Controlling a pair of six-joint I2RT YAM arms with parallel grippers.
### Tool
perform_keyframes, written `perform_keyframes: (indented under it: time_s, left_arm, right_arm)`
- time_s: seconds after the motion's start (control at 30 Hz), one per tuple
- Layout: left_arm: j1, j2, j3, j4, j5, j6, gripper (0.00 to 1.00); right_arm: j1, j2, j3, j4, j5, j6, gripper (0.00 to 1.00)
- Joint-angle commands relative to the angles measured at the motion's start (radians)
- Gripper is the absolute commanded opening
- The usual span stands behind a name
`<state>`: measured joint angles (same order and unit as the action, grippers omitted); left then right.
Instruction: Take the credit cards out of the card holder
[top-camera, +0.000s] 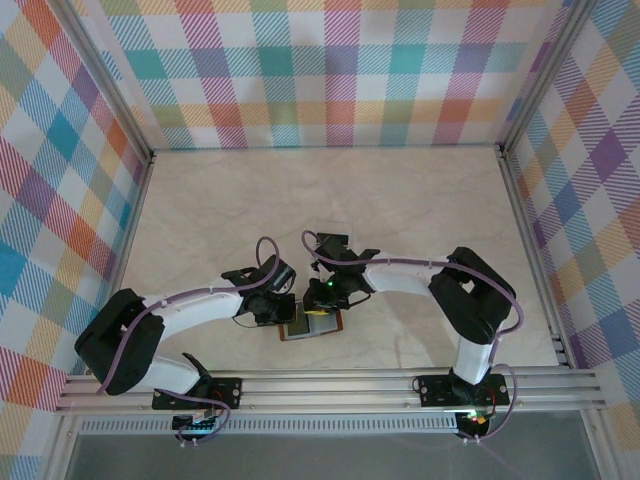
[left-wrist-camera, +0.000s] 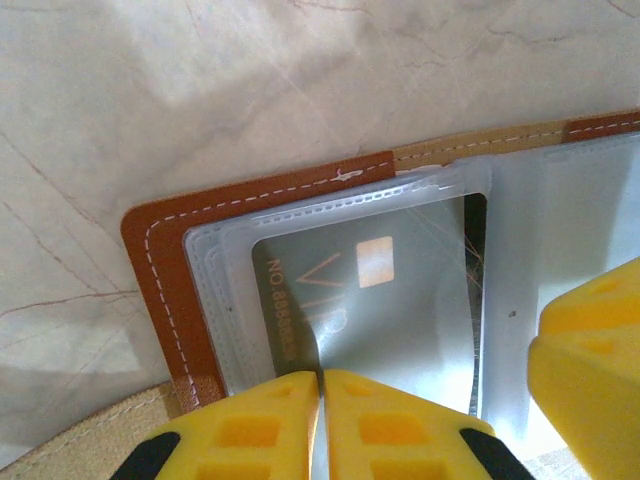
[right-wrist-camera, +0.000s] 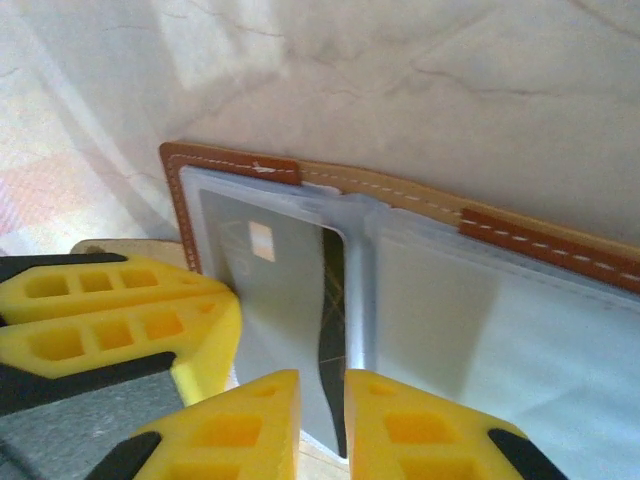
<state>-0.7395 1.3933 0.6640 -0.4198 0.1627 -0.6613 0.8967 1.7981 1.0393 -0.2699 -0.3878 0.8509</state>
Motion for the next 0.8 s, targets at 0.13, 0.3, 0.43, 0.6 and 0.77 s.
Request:
perform_keyframes:
  time_s: [0.13, 0.3, 0.43, 0.6, 0.77]
  left_arm:
    - [-0.006, -0.067, -0.018, -0.072, -0.049, 0.007, 0.16]
    - [-0.006, -0.082, -0.019, -0.081, -0.048, 0.008, 0.13]
    - [-0.003, -0.078, -0.024, -0.079, -0.049, 0.005, 0.12]
    - [-0.004, -0.046, -0.033, -0.06, -0.045, 0.008, 0.1]
    - [-0.004, -0.021, -0.038, -0.048, -0.04, 0.008, 0.08]
  right_arm:
    - [-0.004, 0.033, -0.05, 0.137, -0.061, 0.066, 0.18]
    - [-0.004, 0.054, -0.061, 0.179, -0.08, 0.083, 0.16]
    - [-0.004, 0.06, -0.065, 0.194, -0.085, 0.091, 0.16]
    - [-0.004, 0.046, -0.074, 0.199, -0.077, 0.1, 0.14]
    - [-0.004, 0.026, -0.084, 0.207, -0.071, 0.106, 0.12]
